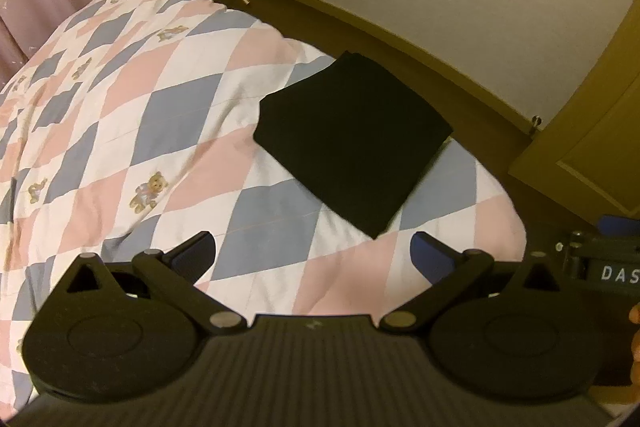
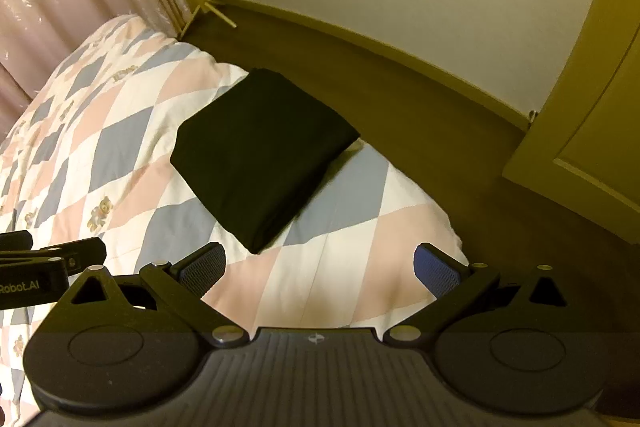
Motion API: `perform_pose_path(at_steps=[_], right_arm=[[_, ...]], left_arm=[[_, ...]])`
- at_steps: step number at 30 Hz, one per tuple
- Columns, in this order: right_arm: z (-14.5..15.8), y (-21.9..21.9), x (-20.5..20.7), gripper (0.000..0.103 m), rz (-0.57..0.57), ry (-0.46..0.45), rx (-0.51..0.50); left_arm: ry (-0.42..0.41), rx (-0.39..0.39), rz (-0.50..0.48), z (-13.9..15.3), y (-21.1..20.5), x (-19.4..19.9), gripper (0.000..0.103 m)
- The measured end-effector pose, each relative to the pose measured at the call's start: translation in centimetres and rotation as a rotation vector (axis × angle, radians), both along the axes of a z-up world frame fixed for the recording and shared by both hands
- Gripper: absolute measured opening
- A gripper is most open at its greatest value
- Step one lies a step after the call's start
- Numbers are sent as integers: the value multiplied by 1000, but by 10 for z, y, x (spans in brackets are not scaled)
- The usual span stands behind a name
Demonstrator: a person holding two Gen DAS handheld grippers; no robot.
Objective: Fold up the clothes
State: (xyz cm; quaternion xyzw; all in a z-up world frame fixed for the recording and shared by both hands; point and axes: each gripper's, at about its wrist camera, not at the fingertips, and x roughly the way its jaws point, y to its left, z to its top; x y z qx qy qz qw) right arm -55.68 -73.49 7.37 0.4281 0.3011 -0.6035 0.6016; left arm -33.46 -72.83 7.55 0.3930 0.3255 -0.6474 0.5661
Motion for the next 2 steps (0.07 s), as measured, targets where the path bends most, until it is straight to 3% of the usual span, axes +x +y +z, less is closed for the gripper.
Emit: perform_pose_path(at_steps=[2], right_arm=[[1, 0, -1, 103, 3, -2, -3]], left_arm=[[4, -4, 0, 1, 0, -3, 102]])
